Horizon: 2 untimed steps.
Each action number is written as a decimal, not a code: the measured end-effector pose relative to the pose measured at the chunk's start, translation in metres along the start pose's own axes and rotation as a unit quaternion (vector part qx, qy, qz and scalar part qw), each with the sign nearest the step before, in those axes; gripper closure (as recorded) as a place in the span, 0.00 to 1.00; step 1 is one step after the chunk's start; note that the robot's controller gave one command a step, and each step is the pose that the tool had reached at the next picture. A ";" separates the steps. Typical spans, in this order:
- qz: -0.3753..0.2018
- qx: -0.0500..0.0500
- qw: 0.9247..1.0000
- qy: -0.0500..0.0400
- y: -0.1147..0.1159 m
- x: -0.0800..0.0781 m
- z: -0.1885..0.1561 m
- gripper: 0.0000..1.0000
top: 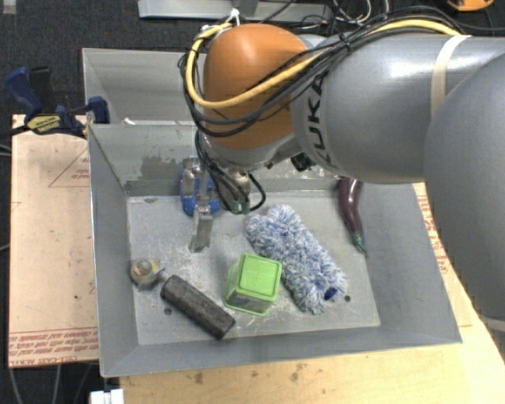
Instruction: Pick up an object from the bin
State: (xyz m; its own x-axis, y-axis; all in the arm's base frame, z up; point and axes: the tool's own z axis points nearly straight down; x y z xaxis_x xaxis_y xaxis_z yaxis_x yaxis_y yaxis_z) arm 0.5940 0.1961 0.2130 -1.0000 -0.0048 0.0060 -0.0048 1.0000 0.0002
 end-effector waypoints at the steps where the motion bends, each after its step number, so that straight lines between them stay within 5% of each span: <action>1: 0.002 -0.001 1.000 -0.003 -0.001 -0.001 -0.005 0.00; 2: 0.002 -0.001 1.000 -0.003 -0.028 -0.009 -0.037 0.00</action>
Offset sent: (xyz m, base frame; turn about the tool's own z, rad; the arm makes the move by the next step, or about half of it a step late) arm 0.0145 -0.0445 0.0549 0.0070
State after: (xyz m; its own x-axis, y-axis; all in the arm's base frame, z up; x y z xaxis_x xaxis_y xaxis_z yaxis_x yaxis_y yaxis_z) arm 0.6034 0.1679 0.2499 -1.0000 -0.0011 0.0006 -0.0011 1.0000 0.0017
